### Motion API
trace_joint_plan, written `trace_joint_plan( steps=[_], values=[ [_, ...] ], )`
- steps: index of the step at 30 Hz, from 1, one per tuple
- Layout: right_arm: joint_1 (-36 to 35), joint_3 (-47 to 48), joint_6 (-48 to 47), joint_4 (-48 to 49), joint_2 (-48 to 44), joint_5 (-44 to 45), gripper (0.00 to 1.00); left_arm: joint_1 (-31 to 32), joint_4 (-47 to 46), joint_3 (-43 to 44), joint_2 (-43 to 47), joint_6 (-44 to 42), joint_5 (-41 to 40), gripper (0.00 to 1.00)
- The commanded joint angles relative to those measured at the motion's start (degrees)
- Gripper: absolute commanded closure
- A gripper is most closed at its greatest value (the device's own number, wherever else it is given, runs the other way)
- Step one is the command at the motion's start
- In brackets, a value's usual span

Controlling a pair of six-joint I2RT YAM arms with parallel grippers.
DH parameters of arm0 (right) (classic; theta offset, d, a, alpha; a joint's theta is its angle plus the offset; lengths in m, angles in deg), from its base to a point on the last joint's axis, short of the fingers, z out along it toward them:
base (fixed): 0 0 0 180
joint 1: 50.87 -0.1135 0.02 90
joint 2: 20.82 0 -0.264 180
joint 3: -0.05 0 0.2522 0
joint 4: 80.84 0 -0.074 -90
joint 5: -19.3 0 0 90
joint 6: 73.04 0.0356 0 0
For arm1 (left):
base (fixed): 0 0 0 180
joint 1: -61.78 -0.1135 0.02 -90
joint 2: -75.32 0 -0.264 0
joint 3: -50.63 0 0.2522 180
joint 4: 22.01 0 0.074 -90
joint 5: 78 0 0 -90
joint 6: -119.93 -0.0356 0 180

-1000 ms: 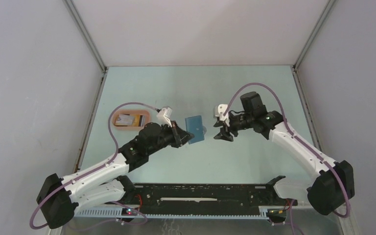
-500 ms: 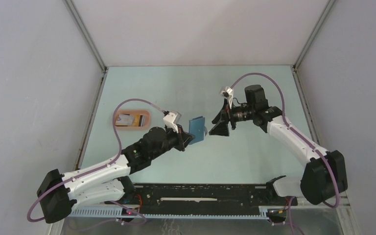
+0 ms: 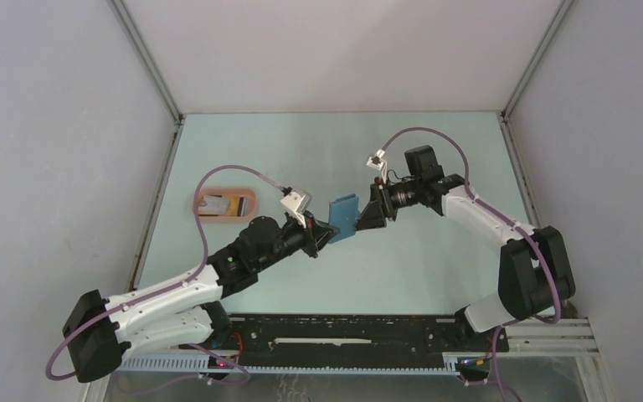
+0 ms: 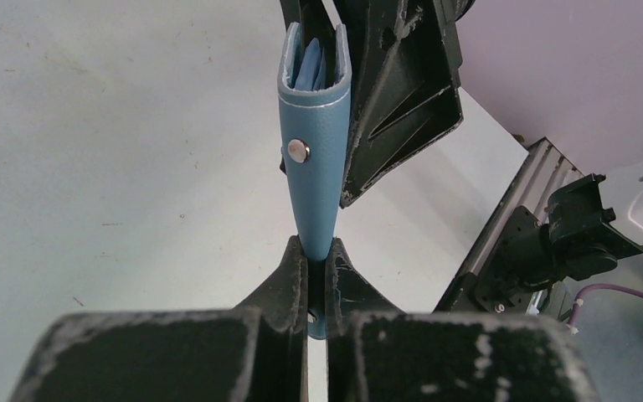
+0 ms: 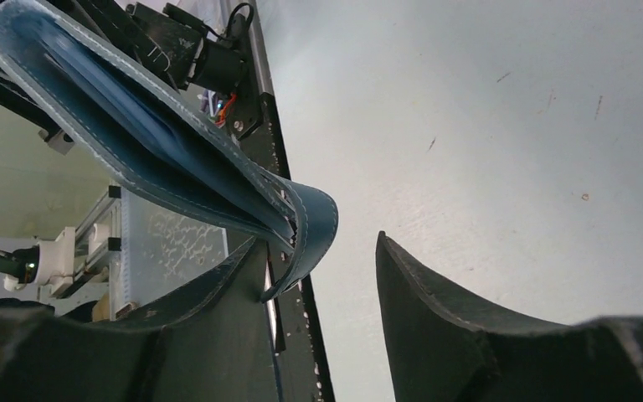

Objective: Put the credit cards into the card holder
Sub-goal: Open the card holder at the center of the board.

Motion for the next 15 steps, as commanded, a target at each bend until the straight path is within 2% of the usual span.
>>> trace_joint_plan(
  steps=[1,9,12,15],
  values=[
    [1.0,3.1,-0.1,-1.0,-0.3,-1.6,0.43,0.3,-3.5,-0.3,1.0,-1.9,2.4,1.00],
    [1.9,4.9,-6.1,-5.9,-1.6,-4.2,0.50,0.2,0.2,0.8,0.1,-4.4,6.4,1.00],
    [1.5,4.9,-7.0,-6.5,-1.3,-4.2,0.56,0.2,-0.1,0.6,0.7,-4.5,6.9,1.00],
    [0.7,6.1,-9.4,-9.2,-0.3,-4.2,0.67,0.2,-0.4,0.3,1.4,-4.7,7.2,1.00]
  ],
)
